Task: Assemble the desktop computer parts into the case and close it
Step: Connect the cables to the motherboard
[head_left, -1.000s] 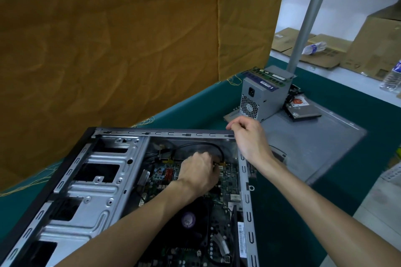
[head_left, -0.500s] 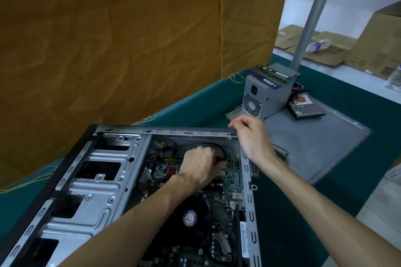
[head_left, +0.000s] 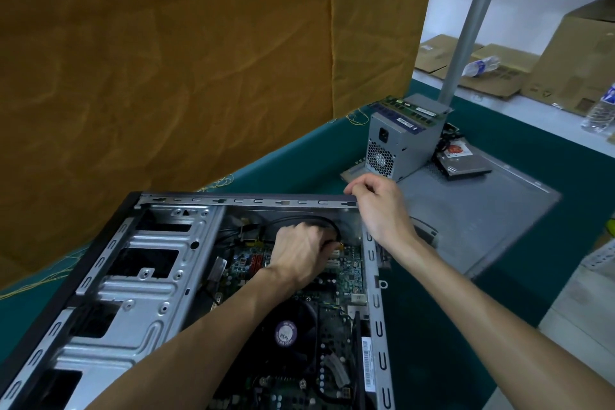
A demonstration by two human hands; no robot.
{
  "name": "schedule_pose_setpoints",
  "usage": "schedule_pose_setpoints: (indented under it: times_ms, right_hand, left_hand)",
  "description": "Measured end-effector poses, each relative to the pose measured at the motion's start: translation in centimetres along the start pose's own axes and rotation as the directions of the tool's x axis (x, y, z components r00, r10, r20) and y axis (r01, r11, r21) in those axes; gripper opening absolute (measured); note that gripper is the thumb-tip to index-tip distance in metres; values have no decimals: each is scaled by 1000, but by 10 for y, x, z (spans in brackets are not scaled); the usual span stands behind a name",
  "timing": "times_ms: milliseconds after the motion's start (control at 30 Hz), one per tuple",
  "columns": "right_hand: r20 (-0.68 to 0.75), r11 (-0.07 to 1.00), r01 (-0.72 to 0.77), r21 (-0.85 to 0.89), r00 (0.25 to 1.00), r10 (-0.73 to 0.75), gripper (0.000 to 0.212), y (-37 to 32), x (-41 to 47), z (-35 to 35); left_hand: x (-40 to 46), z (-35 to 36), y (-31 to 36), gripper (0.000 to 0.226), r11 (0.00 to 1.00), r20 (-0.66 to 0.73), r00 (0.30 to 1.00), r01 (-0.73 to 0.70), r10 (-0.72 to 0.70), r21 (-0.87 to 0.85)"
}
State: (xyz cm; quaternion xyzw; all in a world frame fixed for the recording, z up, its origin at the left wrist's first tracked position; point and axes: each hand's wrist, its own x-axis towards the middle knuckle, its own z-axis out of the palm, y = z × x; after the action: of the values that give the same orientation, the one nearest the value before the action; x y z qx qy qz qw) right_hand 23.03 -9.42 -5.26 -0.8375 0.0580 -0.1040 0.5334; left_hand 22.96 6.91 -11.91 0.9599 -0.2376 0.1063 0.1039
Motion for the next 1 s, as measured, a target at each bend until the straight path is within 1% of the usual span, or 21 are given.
schedule_pose_setpoints:
  times_ms: [100, 233, 300, 367, 567, 800, 1000]
  right_hand:
    - [-3, 1000, 1, 1, 1000, -1, 28, -2, 0, -1]
    - [-12, 1000, -13, 15, 1000, 13, 25, -4, -2, -1]
    - [-10, 1000, -13, 19, 1000, 13, 25, -6, -2, -2]
    - [4, 1000, -15, 3, 1000, 15, 26, -7, -3, -2]
    - [-4, 1000, -20, 6, 1000, 21, 26, -6, -4, -3]
    - [-2, 999, -20, -28, 1000, 20, 25, -6, -4, -3]
    - [-3, 999, -32, -21, 999, 32, 24, -6, -5, -3]
  left_hand:
    - [-1, 0, 0, 25, 1000, -20, 1000, 9, -9, -25]
    - [1, -2, 6, 19, 995, -50, 994, -99, 98, -22]
    - [4, -3, 12, 15, 991, -77, 989, -127, 123, -42]
    - [5, -2, 13, 18, 991, -60, 991, -119, 116, -55]
    - [3, -4, 2, 24, 991, -49, 991, -126, 127, 38]
    - [2, -2, -3, 26, 998, 0, 998, -59, 59, 26]
    - [2, -3, -2, 25, 999, -4, 999, -42, 42, 2]
